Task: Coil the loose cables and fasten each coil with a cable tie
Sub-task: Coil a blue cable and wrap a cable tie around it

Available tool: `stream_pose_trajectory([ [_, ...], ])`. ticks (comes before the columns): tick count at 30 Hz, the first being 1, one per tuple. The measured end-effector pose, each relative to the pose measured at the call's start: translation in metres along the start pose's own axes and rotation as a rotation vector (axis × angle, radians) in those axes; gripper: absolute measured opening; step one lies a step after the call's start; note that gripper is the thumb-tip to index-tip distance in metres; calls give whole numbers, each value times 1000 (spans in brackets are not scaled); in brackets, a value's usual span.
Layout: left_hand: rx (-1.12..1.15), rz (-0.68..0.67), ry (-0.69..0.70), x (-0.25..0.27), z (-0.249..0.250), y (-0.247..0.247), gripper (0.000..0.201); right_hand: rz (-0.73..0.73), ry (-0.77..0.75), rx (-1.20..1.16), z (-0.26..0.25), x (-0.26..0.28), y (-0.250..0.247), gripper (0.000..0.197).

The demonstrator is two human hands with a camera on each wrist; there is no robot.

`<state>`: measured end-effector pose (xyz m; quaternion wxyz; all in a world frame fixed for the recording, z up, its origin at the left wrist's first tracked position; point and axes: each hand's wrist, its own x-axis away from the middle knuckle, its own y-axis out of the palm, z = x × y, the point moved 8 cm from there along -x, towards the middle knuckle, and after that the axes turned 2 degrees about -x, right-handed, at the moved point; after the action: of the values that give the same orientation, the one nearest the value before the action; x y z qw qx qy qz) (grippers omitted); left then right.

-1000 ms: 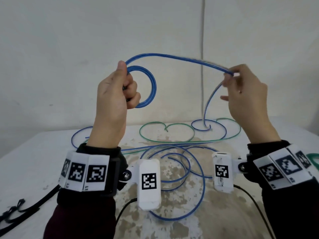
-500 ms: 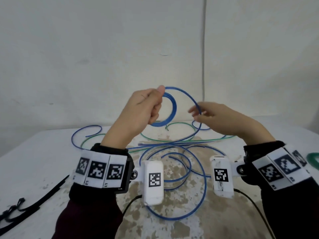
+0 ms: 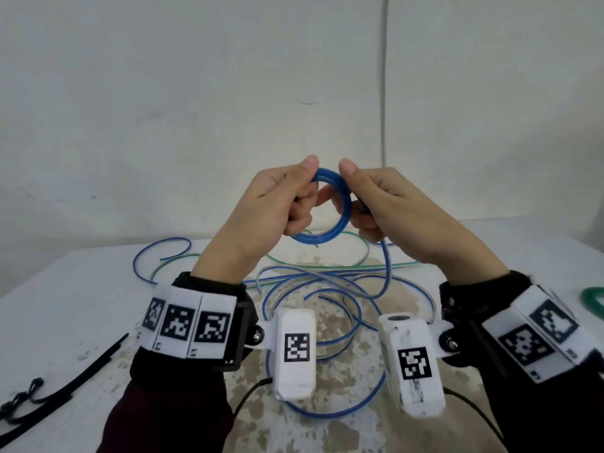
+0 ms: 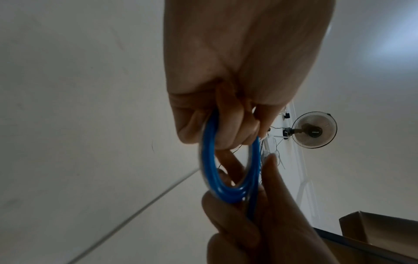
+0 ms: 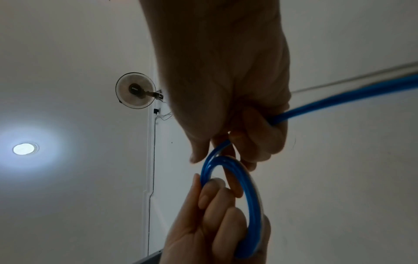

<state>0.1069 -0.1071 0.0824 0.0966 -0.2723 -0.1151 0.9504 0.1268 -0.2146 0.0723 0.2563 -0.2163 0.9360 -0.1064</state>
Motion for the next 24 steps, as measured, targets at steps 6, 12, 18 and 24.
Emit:
stream_pose_trajectory([
  [6, 4, 8, -10, 0, -2, -2, 39, 33, -13, 30, -1, 1, -5, 49],
  [12, 205, 181, -4, -5, -10, -1, 42, -37, 26, -311, 1, -1, 7, 39],
  [18, 363, -10, -82, -8, -14, 10, 31, 60, 20, -321, 3, -5, -2, 32],
  [24, 190, -13, -110, -6, -25, 1, 18, 104, 57, -399, 8, -6, -5, 34],
])
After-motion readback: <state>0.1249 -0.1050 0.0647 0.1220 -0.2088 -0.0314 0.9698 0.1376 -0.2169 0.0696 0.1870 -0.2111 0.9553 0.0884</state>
